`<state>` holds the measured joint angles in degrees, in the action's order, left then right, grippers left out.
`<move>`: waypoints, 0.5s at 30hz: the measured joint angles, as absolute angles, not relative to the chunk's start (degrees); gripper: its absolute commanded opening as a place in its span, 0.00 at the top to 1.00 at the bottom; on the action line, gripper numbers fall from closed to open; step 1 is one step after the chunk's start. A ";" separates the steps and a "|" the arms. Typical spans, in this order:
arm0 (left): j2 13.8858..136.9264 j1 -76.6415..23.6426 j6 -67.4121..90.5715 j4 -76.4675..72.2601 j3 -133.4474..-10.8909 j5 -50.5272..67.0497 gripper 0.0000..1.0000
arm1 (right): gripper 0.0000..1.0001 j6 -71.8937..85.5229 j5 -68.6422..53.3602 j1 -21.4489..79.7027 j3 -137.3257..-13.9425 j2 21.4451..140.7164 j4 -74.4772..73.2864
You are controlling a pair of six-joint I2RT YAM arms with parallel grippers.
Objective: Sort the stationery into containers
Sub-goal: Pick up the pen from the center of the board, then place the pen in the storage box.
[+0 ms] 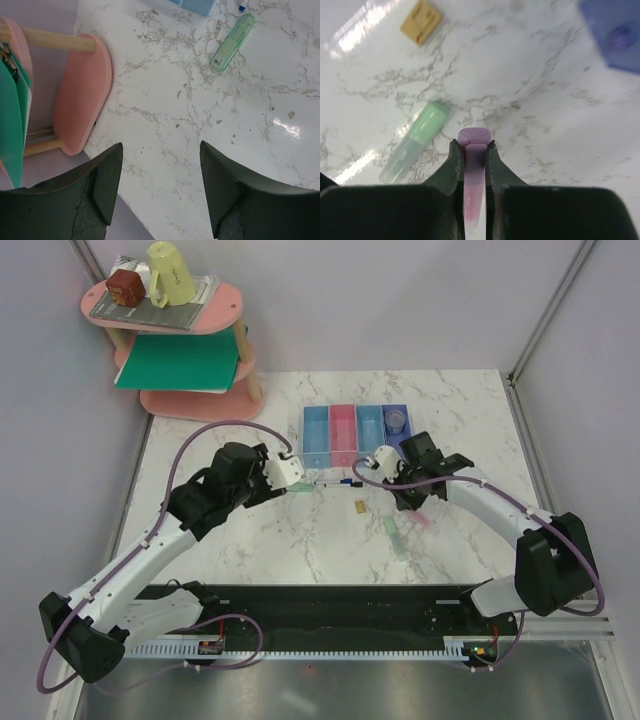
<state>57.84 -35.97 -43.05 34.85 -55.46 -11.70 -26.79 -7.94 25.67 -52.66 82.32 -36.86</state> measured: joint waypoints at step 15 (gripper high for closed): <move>56.42 -35.97 -44.86 38.50 -54.92 -11.57 0.30 | 1.00 -16.25 -8.47 25.67 -79.37 91.39 -25.80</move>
